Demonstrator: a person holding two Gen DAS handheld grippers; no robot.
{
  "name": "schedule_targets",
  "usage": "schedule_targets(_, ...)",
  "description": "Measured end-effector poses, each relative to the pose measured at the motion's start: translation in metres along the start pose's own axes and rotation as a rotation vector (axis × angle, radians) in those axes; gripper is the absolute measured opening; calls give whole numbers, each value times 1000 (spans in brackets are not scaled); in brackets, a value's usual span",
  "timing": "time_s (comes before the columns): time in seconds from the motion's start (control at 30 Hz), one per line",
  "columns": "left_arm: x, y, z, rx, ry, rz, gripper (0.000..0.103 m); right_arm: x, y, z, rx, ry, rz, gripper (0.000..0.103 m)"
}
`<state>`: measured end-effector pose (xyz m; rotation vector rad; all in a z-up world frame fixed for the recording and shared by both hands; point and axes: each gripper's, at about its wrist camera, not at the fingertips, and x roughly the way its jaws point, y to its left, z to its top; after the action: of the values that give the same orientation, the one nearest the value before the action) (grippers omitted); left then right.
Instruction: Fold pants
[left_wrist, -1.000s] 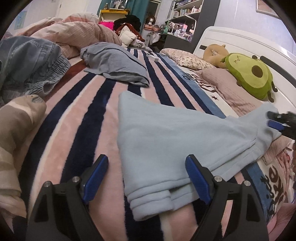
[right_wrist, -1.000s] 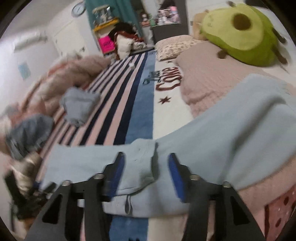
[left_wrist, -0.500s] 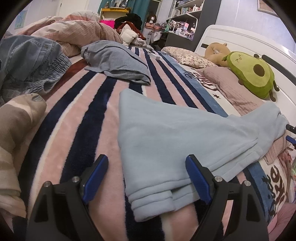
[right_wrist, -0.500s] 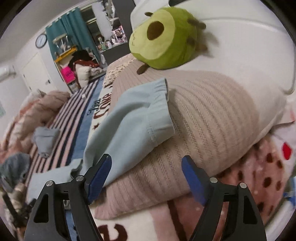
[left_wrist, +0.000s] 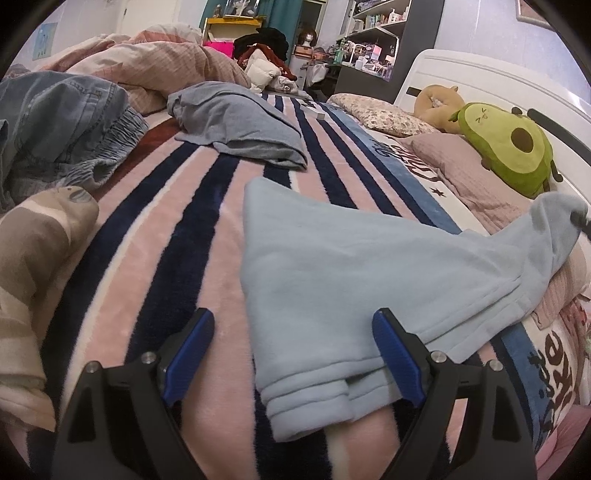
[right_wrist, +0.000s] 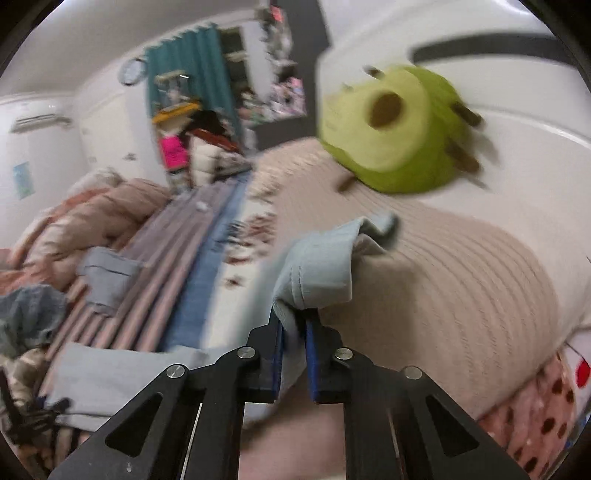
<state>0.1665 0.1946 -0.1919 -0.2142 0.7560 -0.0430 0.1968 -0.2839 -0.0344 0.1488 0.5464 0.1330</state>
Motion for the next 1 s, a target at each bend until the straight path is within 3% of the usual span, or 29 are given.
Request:
schedule_targets(0.23, -2, 6, 0, -40, -8, -46, 85, 3, 129, -2, -202, 42, 291, 2)
schedule_targets(0.37, -3, 9, 0, -58, -14, -67, 85, 18, 186, -19, -300, 126, 343, 2)
schedule_targets(0.4, -3, 9, 0, -61, -16, -71, 85, 20, 187, -22, -304, 133, 324, 3)
schedule_targets(0.43, -3, 10, 0, -65, -17, -76, 85, 22, 182, -23, -302, 134, 282, 13)
schedule_targets(0.47, -4, 10, 0, -69, -17, -80, 85, 23, 175, -24, -292, 124, 226, 35)
schedule_targets(0.53, -3, 11, 0, -73, -16, -84, 85, 26, 149, -26, -260, 101, 99, 54)
schedule_targets(0.63, -3, 10, 0, -69, -15, -79, 85, 45, 115, -36, -250, 179, -7, 55)
schedule_targets(0.73, -3, 10, 0, -66, -14, -74, 85, 65, 94, -51, -277, 240, -29, 56)
schedule_targets(0.83, -3, 9, 0, -65, -15, -72, 85, 76, 91, -55, -361, 224, -82, 56)
schedule_targets(1.0, -2, 9, 0, -62, -12, -68, 85, 95, 90, -51, -390, 218, -75, 62)
